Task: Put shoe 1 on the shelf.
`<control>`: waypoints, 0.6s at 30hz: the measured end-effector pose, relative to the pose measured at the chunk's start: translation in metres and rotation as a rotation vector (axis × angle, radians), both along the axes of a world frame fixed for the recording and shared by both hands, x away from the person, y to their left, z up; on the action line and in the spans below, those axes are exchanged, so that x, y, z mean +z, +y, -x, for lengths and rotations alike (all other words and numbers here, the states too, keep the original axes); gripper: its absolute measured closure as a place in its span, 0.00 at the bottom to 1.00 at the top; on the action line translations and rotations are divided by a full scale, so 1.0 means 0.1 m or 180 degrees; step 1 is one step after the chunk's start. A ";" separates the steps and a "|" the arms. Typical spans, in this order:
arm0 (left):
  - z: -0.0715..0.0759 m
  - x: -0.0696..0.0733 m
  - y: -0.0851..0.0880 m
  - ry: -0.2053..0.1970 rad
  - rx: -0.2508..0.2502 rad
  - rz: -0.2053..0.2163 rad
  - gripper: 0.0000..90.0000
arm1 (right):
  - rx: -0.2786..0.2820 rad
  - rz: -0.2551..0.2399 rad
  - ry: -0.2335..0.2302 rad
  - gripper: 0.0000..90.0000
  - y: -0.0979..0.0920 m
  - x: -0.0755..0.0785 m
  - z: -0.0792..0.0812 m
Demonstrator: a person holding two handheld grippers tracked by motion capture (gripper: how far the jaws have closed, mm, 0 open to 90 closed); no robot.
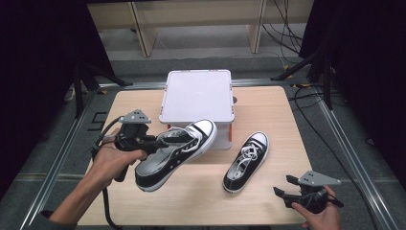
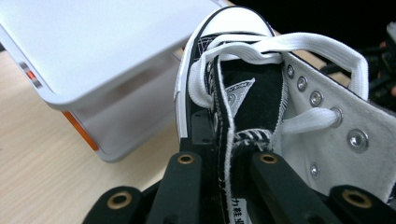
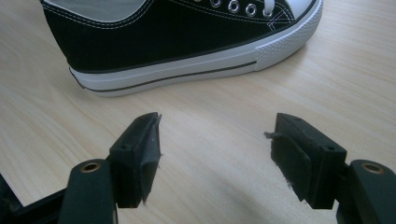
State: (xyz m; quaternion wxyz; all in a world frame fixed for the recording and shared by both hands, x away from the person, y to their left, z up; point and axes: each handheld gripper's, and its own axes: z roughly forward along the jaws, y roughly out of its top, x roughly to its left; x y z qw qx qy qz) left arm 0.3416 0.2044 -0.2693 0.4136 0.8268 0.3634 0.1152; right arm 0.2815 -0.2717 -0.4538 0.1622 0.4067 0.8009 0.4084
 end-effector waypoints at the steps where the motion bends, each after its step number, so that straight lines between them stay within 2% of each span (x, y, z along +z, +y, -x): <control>1: -0.06 0.06 0.01 -0.0020 0.0048 -0.0019 0.95 | 0.0003 0.0004 -0.0013 0.37 0.00 -0.01 -0.01; 2: -0.06 0.06 0.01 -0.0020 0.0048 -0.0019 0.95 | 0.0003 0.0004 -0.0013 0.37 0.00 -0.01 -0.01; 4: -0.19 0.12 0.00 -0.0052 0.0147 -0.0043 0.95 | 0.0006 0.0017 -0.0047 0.37 0.00 -0.01 -0.01; 7: -0.27 0.14 -0.01 -0.0057 0.0185 -0.0061 0.95 | 0.0007 0.0006 -0.0036 0.37 0.00 0.00 -0.01; 9: -0.42 0.17 -0.04 -0.0066 0.0266 -0.0115 0.95 | 0.0009 0.0002 -0.0022 0.37 -0.01 -0.01 -0.01; 11: -0.45 0.18 -0.04 -0.0056 0.0279 -0.0122 0.95 | 0.0013 -0.0004 -0.0015 0.37 0.00 0.00 -0.01; 12: -0.55 0.20 -0.06 -0.0029 0.0353 -0.0160 0.95 | 0.0017 -0.0018 0.0001 0.37 0.00 -0.01 -0.01; 13: -0.55 0.20 -0.06 -0.0029 0.0353 -0.0160 0.94 | 0.0017 -0.0018 0.0001 0.37 0.00 -0.01 -0.01; 14: -0.67 0.21 -0.08 -0.0045 0.0451 -0.0160 0.95 | 0.0010 -0.0023 0.0000 0.37 0.00 0.00 -0.01; 15: -0.72 0.23 -0.08 -0.0031 0.0481 -0.0181 0.94 | 0.0009 -0.0032 0.0004 0.37 0.00 0.00 -0.01; 16: -0.72 0.23 -0.08 -0.0031 0.0481 -0.0181 0.94 | 0.0009 -0.0032 0.0004 0.37 0.00 0.00 -0.01; 17: -0.82 0.24 -0.10 -0.0044 0.0580 -0.0155 0.94 | -0.0013 -0.0027 0.0017 0.37 0.00 0.00 0.00; 18: -0.86 0.24 -0.10 -0.0049 0.0618 -0.0147 0.94 | -0.0005 -0.0029 0.0006 0.37 0.00 -0.01 -0.01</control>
